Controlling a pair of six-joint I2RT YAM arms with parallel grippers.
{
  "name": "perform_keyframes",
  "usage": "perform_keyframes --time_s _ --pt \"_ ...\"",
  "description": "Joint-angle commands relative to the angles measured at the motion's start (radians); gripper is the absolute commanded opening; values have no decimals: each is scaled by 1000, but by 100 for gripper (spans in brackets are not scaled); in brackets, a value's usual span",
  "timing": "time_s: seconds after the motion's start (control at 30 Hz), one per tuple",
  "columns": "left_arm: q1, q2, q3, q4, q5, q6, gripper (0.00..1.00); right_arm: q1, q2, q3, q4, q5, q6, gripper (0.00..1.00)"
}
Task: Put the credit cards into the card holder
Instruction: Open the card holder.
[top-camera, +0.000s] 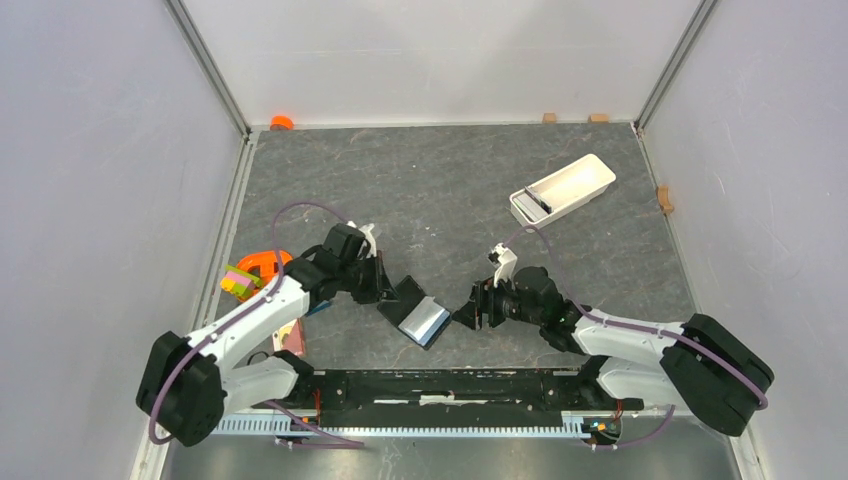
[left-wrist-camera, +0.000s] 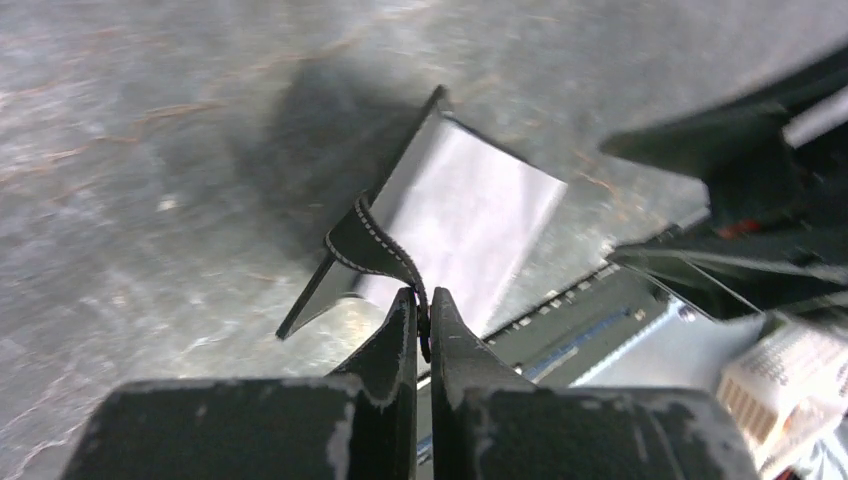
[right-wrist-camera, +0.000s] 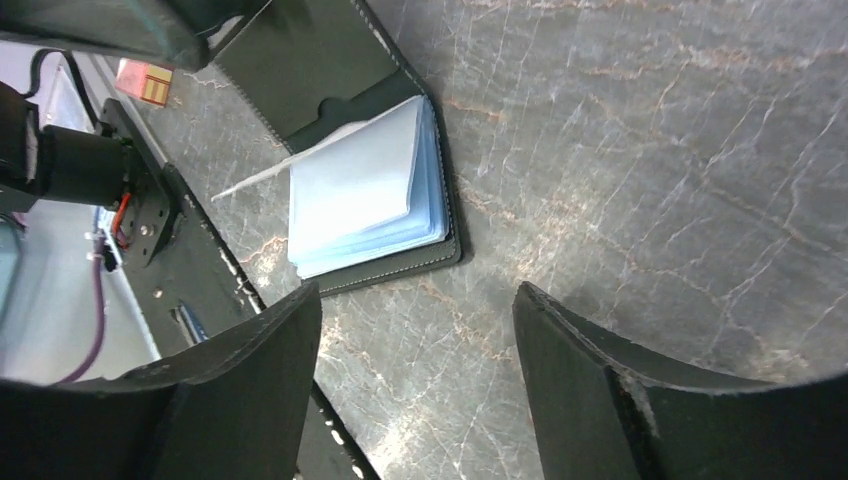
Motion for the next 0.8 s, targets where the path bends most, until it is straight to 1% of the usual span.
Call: perform_keyframes --time_s 0.0,0.07,0.27,0.4,0.47,0.6,0.77 --pt "56 61 -32 -47 -56 42 2 2 2 -21 135 -20 106 72" --pt "55 80 -38 -46 -67 38 2 4 -6 -29 150 -16 128 68" --pt "56 84 -85 4 -37 9 2 25 -16 -35 227 -12 193 55" --pt "55 85 -90 8 -37 8 2 47 15 -19 225 9 196 53" --pt "56 89 -88 8 -38 9 2 53 40 -15 210 21 202 50" --pt "56 100 -86 8 -34 12 2 57 82 -20 209 35 212 50" --pt "56 102 -89 8 -28 14 2 67 126 -6 238 18 214 50"
